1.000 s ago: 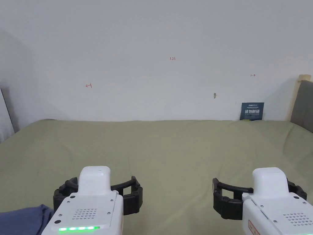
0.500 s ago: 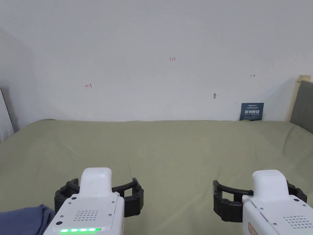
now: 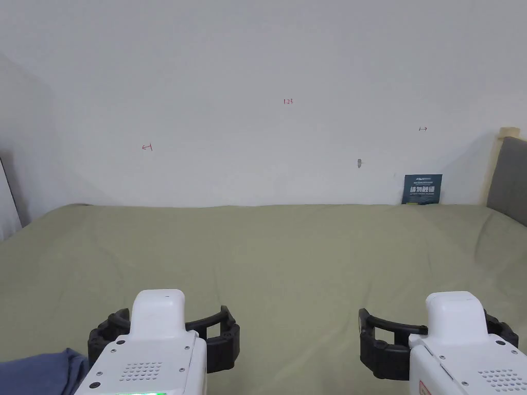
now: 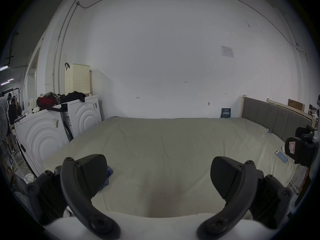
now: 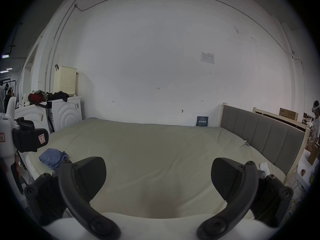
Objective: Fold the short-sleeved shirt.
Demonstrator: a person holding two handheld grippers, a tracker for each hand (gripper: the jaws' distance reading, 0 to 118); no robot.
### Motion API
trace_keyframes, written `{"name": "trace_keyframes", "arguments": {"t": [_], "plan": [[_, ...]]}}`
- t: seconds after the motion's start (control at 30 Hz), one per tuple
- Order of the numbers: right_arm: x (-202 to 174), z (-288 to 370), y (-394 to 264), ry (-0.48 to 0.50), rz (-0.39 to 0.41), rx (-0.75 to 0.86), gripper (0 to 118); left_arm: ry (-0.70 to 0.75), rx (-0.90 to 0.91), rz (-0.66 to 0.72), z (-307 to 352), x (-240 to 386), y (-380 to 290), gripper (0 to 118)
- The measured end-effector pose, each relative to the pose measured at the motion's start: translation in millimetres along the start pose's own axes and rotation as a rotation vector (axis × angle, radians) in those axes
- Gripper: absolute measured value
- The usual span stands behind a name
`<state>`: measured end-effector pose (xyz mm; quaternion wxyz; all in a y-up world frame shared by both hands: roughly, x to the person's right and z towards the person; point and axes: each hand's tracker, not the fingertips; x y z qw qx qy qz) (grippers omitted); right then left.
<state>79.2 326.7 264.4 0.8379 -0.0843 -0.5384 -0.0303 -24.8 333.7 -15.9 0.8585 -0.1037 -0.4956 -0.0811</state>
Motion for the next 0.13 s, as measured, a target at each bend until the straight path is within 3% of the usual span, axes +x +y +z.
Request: {"name": "trace_keyframes", "arguments": {"t": [0.13], "plan": [[-1.1,0.4,-0.9,0.001,0.003,-0.004,118,0.003,-0.007,-0.011,0.8,2.1,-2.4,118]]}}
